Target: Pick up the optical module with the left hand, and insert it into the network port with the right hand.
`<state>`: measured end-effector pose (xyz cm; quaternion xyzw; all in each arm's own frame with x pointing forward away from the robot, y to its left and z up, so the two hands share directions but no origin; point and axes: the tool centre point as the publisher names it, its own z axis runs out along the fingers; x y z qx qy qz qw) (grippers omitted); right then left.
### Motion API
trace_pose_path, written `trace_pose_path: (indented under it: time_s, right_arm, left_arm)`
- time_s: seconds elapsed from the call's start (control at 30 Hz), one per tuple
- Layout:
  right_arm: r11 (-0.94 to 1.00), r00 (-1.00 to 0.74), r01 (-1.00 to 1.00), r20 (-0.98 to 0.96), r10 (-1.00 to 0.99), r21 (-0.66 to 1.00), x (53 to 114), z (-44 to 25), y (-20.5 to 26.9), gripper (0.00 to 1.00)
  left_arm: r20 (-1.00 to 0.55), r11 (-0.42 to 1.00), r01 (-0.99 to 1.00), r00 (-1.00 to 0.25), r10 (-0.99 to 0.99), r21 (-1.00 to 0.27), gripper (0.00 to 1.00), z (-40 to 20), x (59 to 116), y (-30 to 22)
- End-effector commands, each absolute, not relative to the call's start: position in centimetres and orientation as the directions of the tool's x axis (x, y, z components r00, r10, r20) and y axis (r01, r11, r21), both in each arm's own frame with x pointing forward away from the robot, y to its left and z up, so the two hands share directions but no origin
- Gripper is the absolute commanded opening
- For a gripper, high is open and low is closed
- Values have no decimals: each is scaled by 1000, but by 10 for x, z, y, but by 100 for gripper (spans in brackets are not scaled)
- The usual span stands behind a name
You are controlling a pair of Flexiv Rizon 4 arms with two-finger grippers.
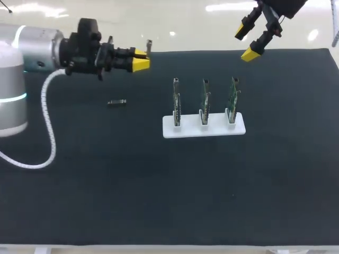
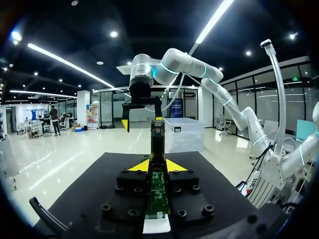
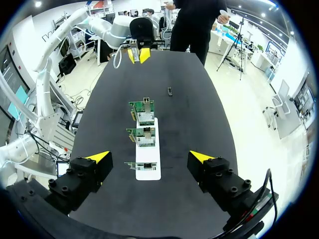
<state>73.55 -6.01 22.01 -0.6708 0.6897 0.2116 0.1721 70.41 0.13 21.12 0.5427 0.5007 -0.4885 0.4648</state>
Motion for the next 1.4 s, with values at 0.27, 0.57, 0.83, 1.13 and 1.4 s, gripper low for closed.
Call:
trace_pose_path:
  time_s: [0.27,0.57,0.83,1.13,1.4]
  right_arm:
    - [10,-40,-998,-523,-852,59,735,220,-60,100]
    - [10,-40,-998,-523,-852,59,735,220,-60,100]
    - [10,-40,-998,-523,-852,59,735,220,-60,100]
    - [10,-40,-998,-523,-852,59,735,220,-60,100]
    - [81,-126,-992,-601,-790,102,729,222,-35,100]
  left_arm:
    - [-996,-57,998,35,88,30,0,204,705,-43]
    - [-996,-45,999,34,87,30,0,203,706,-55]
    - [-996,-45,999,34,87,30,0,203,706,-55]
    - [-996,-45,999,34,87,30,0,203,706,-55]
    - [-996,-45,999,34,87,30,0,203,706,-55]
